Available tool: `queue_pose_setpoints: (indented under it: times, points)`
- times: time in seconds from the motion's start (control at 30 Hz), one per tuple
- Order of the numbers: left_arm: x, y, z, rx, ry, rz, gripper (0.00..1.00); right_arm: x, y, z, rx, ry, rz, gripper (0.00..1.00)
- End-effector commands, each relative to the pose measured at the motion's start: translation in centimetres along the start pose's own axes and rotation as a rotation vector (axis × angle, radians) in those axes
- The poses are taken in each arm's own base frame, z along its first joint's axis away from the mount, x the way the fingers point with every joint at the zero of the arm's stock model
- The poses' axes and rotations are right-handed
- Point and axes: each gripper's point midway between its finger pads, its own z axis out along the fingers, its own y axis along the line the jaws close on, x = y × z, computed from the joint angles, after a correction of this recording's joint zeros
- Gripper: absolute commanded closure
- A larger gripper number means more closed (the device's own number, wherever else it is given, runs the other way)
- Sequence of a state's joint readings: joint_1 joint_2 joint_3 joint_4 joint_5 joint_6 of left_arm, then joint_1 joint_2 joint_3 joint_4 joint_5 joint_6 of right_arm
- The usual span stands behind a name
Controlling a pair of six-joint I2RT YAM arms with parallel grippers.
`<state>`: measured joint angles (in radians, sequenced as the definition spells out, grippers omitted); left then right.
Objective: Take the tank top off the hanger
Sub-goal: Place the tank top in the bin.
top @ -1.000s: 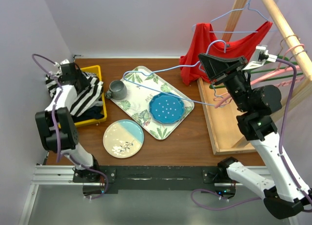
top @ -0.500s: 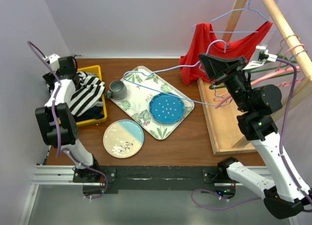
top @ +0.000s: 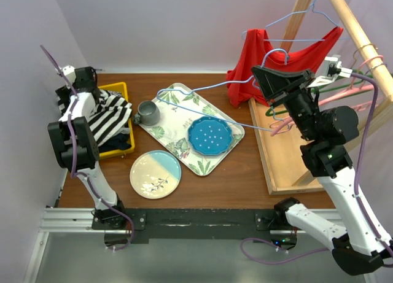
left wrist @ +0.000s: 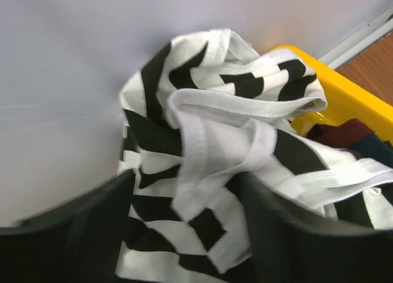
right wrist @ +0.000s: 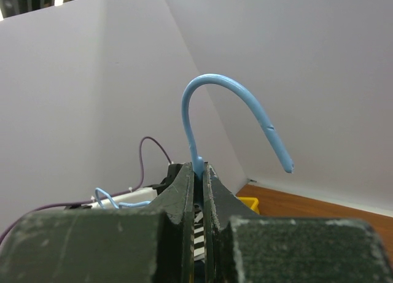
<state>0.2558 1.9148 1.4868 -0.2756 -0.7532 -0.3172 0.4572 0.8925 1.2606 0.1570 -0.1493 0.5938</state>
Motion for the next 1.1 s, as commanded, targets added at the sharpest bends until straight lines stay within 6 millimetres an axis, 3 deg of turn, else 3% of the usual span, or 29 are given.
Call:
queue_pose_setpoints:
  times: [0.0, 0.17, 0.2, 0.27, 0.4, 0.53, 0.57, 0.7, 0.83, 0.87, 0.93, 0.97, 1.07]
  points:
    - [-0.6, -1.0, 0.6, 0.049, -0.012, -0.004, 0.51, -1.4, 0.6, 0.2, -0.017, -0.043, -0.025, 1.00]
    - [-1.2, -1.3, 0.1, 0.095, -0.027, 0.009, 0.76, -1.8, 0.8, -0.1, -0.018, -0.053, -0.029, 1.00]
    - [-1.3, -1.3, -0.1, 0.101, -0.026, 0.010, 0.89, -1.9, 0.9, -0.1, -0.019, -0.054, -0.028, 1.00]
    - [-1.3, -1.7, -0.7, 0.144, -0.014, 0.013, 1.00, -2.1, 1.0, -0.2, -0.019, -0.054, -0.033, 1.00]
    - [-3.3, -1.7, -4.2, 0.235, -0.061, -0.025, 1.00, -2.0, 1.0, -0.1, -0.020, -0.052, -0.022, 1.00]
    - [-4.2, -3.0, -7.7, 0.364, -0.119, -0.032, 1.00, -2.0, 1.3, -0.1, -0.034, -0.053, -0.010, 1.00]
    - [-3.4, -3.0, -7.9, 0.372, -0.113, -0.025, 1.00, -2.1, 1.3, -0.3, -0.030, -0.054, -0.011, 1.00]
    - [-3.5, -3.4, -9.7, 0.410, -0.130, -0.019, 1.00, -2.2, 1.4, -0.8, -0.024, -0.054, -0.016, 1.00]
    - [-1.0, -4.4, -11.2, 0.440, -0.089, 0.023, 1.00, -2.6, 1.6, -1.5, -0.024, -0.064, -0.016, 1.00]
    - [0.9, -4.5, -11.1, 0.441, -0.060, 0.044, 1.00, -2.6, 1.7, -1.6, -0.025, -0.063, -0.014, 1.00]
    - [3.1, -5.4, -11.7, 0.486, -0.024, 0.025, 1.00, -2.6, 1.7, -1.9, -0.023, -0.068, -0.009, 1.00]
    - [5.7, -5.4, -11.4, 0.505, 0.020, 0.040, 1.00, -2.6, 1.8, -1.9, -0.028, -0.067, -0.005, 1.00]
    - [8.6, -7.0, -11.4, 0.585, 0.081, 0.022, 1.00, -2.5, 1.9, -2.0, -0.035, -0.063, 0.000, 1.00]
